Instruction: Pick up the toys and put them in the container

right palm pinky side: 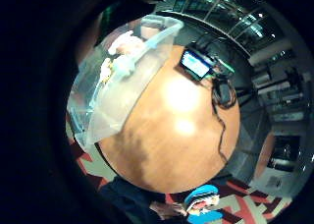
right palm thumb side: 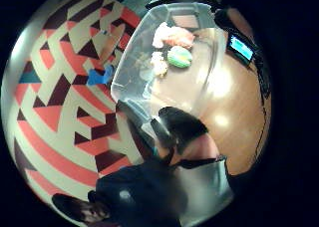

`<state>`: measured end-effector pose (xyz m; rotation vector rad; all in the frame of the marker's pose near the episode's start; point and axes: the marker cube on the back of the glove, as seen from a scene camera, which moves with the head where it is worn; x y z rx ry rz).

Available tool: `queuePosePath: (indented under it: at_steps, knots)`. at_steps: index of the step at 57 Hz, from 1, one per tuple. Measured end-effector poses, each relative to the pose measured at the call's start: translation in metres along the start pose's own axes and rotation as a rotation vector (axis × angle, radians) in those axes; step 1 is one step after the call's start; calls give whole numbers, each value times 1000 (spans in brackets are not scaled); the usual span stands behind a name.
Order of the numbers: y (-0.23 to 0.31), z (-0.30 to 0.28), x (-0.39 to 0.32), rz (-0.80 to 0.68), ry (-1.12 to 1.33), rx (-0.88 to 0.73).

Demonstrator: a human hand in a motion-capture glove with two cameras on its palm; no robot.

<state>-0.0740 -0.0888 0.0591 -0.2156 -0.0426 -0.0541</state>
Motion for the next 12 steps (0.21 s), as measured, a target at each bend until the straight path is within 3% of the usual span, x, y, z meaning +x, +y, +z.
queuePosePath:
  at_steps: [12]
  knots:
    - [18,-2,44,44,-25,41]
